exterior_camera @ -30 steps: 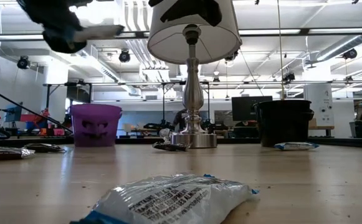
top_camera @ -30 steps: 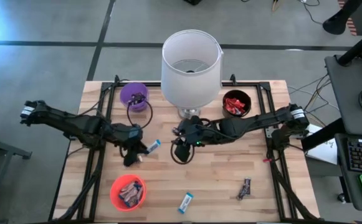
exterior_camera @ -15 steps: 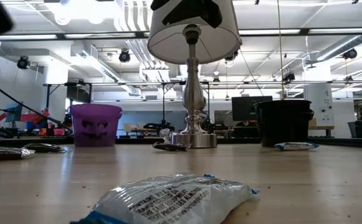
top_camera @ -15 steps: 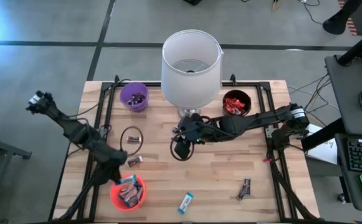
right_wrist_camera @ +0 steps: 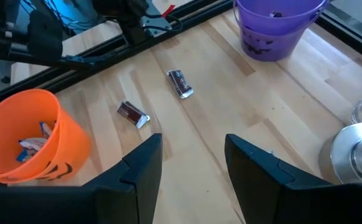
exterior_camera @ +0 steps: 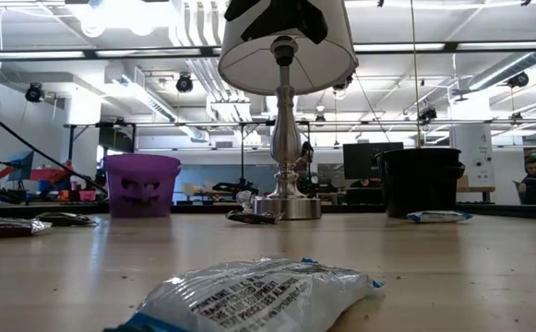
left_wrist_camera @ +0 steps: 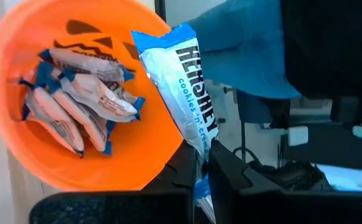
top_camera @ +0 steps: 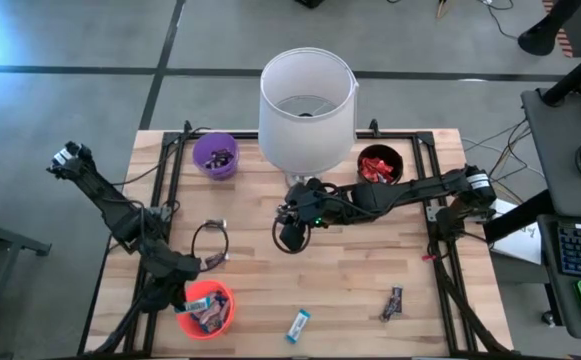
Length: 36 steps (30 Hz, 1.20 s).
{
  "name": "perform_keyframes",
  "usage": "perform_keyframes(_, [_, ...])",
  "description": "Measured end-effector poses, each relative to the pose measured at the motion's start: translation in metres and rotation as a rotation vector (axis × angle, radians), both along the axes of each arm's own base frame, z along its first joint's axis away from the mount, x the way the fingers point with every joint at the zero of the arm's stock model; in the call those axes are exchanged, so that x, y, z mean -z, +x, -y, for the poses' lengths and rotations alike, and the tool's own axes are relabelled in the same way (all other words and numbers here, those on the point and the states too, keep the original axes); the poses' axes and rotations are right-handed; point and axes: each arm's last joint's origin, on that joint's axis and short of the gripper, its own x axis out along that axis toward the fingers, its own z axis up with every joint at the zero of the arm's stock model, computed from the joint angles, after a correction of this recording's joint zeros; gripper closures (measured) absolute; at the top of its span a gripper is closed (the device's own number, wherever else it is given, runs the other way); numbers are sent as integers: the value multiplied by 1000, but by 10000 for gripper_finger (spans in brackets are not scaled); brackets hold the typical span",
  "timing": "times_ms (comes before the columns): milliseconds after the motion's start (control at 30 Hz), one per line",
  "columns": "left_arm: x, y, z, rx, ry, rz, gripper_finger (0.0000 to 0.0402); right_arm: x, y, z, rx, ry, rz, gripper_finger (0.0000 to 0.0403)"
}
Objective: Organize candy in baskets
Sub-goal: Put the white chocolate bar into the orange bucket, then put the brown chocolate bar into the purple bucket
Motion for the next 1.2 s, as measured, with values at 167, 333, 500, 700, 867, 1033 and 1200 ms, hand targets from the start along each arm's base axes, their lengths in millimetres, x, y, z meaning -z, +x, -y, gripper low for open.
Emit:
perform_keyframes(167, [4, 2, 3, 27, -5, -42, 391, -2, -3, 0, 3, 9, -11, 238])
perform_keyframes(333, [5, 3, 4, 25, -9, -57, 346, -5, -7, -1, -23, 29, -11, 238])
perform_keyframes(500, [5, 3, 4, 24, -10, -56, 297, -8, -16, 0, -14, 41, -57, 238])
perform_keyframes(700, [12, 2, -3, -73, 145, -27, 273, -6, -43, -5, 2, 181, -252, 238])
perform_keyframes(867, [20, -3, -15, -247, 330, -64, 272, 5, -68, -24, 29, 313, -505, 238])
perform_keyframes(1033, [16, -5, -24, -371, 407, 21, 272, 16, -88, -45, 109, 348, -708, 238])
perform_keyframes(1200, [9, -5, -38, -489, 427, 83, 271, 23, -97, -59, 278, 363, -725, 238])
